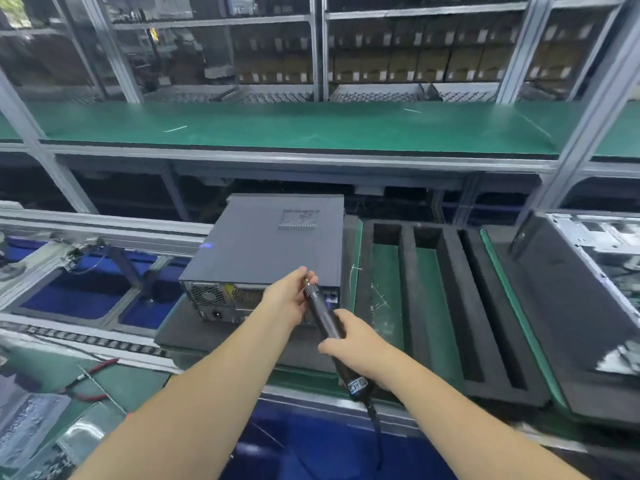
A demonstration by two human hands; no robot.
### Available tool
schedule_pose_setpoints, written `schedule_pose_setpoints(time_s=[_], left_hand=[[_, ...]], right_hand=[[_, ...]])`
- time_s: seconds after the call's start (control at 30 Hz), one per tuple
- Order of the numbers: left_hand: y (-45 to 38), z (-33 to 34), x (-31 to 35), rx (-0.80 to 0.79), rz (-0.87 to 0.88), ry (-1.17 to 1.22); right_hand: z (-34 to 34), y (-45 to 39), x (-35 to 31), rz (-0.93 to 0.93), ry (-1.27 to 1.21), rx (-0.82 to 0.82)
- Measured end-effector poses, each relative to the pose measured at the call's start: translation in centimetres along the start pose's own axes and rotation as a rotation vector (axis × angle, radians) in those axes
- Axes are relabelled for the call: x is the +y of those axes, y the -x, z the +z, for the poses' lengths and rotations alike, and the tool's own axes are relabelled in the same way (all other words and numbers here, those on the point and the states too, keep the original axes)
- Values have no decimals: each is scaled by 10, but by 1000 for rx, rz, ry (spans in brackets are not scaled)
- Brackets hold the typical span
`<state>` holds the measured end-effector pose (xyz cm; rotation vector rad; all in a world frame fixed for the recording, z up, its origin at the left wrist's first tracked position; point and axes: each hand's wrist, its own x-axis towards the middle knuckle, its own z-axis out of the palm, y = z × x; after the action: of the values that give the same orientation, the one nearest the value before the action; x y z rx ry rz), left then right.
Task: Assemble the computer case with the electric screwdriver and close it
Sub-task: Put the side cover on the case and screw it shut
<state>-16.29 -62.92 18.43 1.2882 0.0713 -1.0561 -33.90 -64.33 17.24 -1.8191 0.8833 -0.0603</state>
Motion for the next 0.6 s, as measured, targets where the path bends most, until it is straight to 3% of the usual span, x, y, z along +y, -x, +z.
schedule_pose_setpoints(time_s=[0.27,0.6], left_hand=[[-6,-25,-57,-206,-218,102],[-10,-18,-54,-316,-255,112]], right_hand=[[78,44,22,156,-137,168],[89,33,20,166,-112,328]])
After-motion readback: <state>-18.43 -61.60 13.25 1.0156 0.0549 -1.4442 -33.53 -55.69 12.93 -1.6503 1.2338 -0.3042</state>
